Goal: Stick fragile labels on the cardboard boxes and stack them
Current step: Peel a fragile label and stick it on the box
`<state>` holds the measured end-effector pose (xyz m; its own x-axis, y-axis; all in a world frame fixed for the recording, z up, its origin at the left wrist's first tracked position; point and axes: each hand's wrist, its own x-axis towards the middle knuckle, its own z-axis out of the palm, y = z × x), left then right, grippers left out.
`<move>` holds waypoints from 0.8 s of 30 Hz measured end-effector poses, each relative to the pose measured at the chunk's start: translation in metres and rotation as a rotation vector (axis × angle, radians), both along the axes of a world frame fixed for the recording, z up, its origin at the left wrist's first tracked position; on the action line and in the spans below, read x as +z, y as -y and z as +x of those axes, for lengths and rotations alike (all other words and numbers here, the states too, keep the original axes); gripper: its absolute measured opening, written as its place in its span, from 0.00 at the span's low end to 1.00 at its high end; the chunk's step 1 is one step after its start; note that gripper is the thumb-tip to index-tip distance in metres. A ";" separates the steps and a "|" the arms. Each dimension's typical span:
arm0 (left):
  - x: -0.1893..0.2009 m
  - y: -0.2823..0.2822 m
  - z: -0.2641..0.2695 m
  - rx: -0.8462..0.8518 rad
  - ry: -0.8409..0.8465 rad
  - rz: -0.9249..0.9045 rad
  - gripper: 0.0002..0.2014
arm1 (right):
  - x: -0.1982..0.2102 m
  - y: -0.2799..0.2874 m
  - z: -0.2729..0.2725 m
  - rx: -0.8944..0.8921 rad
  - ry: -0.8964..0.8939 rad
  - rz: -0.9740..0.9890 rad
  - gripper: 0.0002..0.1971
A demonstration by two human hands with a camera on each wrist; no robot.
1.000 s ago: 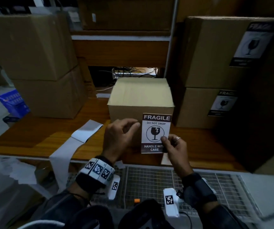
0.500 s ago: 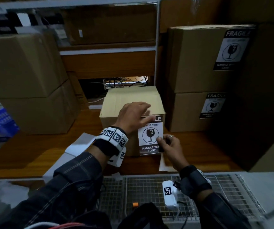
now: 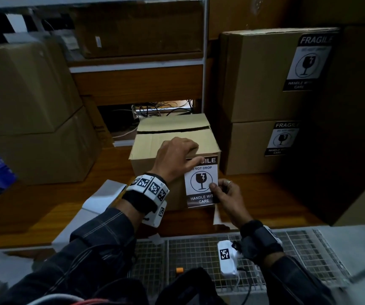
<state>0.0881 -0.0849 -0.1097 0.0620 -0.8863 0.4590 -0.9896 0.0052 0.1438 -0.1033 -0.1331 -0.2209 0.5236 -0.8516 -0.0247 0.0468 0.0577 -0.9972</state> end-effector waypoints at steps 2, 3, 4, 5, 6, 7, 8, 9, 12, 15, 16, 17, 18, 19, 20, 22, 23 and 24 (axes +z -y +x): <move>-0.004 0.000 0.001 0.001 0.000 -0.015 0.23 | 0.000 0.001 0.000 0.001 -0.005 -0.012 0.09; -0.005 0.000 0.001 0.004 -0.003 -0.020 0.23 | 0.001 0.001 -0.001 0.001 -0.001 -0.016 0.08; -0.007 0.000 0.001 0.007 -0.004 -0.028 0.23 | 0.001 0.001 -0.001 -0.001 0.004 -0.020 0.08; -0.008 0.000 0.001 0.008 -0.005 -0.034 0.23 | 0.001 0.000 -0.001 -0.004 0.007 -0.022 0.08; -0.009 0.000 0.001 0.009 -0.005 -0.041 0.23 | 0.001 0.001 0.000 -0.006 0.009 -0.022 0.08; -0.010 0.000 0.001 0.009 -0.005 -0.044 0.23 | 0.002 0.001 0.000 -0.005 0.007 -0.024 0.08; -0.011 0.000 0.001 0.009 -0.006 -0.046 0.24 | 0.001 0.002 0.000 -0.003 0.004 -0.028 0.08; -0.011 0.000 0.001 0.010 -0.007 -0.046 0.24 | 0.001 0.002 0.000 0.000 -0.002 -0.032 0.09; -0.013 0.000 0.002 0.009 -0.006 -0.043 0.26 | 0.002 0.003 0.001 0.005 -0.005 -0.037 0.09; -0.014 0.000 0.002 0.002 0.002 -0.058 0.27 | 0.003 0.002 0.001 0.011 0.007 -0.041 0.06; -0.014 0.000 0.002 -0.001 0.004 -0.065 0.27 | 0.003 0.002 0.001 0.011 0.013 -0.038 0.06; -0.013 0.000 0.002 -0.004 0.007 -0.071 0.27 | 0.004 0.002 0.002 0.012 0.017 -0.037 0.06; -0.013 0.001 0.002 -0.007 0.009 -0.076 0.27 | 0.004 0.002 0.002 0.012 0.015 -0.041 0.06; -0.013 0.001 0.001 -0.009 0.011 -0.080 0.27 | 0.004 0.002 0.002 0.012 0.009 -0.046 0.06; -0.013 0.001 0.001 -0.011 0.012 -0.083 0.26 | 0.003 0.003 0.002 0.012 0.001 -0.050 0.06; -0.013 0.002 0.001 -0.014 0.015 -0.087 0.26 | 0.002 0.004 0.003 0.007 -0.011 -0.048 0.07; -0.012 0.003 0.000 -0.016 0.019 -0.087 0.26 | 0.001 0.005 0.004 0.002 -0.017 -0.050 0.08; -0.012 0.003 0.000 -0.017 0.024 -0.088 0.25 | 0.001 0.005 0.004 -0.003 -0.022 -0.051 0.08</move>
